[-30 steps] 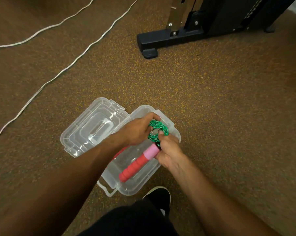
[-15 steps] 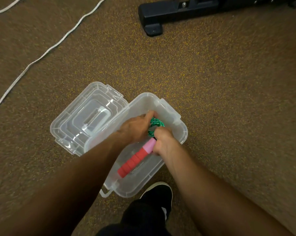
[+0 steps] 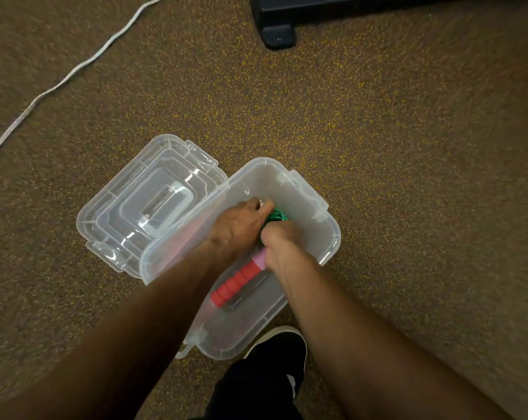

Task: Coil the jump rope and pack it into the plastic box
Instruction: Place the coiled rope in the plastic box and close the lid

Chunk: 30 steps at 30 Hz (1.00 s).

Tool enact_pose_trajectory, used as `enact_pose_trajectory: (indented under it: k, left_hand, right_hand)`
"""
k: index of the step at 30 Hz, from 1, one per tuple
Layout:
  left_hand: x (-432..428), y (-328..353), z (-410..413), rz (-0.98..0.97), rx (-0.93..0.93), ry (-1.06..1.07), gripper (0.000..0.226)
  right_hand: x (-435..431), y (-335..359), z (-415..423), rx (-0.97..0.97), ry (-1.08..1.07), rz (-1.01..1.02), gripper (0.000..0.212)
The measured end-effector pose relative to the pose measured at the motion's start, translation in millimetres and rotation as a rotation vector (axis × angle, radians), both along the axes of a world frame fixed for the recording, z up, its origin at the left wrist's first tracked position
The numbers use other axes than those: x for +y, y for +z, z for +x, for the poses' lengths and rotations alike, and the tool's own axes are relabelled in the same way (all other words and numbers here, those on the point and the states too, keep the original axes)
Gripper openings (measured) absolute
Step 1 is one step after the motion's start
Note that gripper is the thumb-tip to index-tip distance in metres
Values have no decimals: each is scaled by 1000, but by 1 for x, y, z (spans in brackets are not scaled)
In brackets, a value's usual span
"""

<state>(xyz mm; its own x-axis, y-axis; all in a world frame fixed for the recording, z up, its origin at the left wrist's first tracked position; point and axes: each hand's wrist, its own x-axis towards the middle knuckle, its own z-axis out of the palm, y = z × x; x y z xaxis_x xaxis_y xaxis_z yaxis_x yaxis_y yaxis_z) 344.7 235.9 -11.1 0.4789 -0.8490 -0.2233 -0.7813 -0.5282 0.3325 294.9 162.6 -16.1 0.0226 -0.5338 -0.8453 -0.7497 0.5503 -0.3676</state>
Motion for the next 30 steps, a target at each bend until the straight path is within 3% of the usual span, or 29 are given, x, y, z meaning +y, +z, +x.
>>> enact_pose_trajectory:
  k: [2, 5, 8, 11, 19, 25, 30]
  left_hand:
    - [-1, 5, 1, -1, 15, 35, 46]
    - [-3, 10, 1, -7, 45, 72, 37]
    - [-1, 14, -4, -49, 85, 145, 22]
    - [7, 32, -10, -70, 78, 204, 25]
    - [37, 134, -10, -253, 45, 370, 15]
    - [62, 159, 14, -358, 324, 442, 3]
    - [73, 139, 41, -367, 382, 546, 4]
  right_hand:
    - [2, -15, -2, 33, 92, -45, 65]
    - [9, 5, -4, -19, 105, -85, 72]
    - [13, 24, -11, -25, 167, -151, 66]
    - [10, 49, -21, -63, 297, -175, 50]
    - [-9, 159, -45, -492, 535, 68, 18]
    - [-32, 183, -42, -485, 841, -14, 16]
    - [-48, 179, -16, -469, 1026, -148, 9]
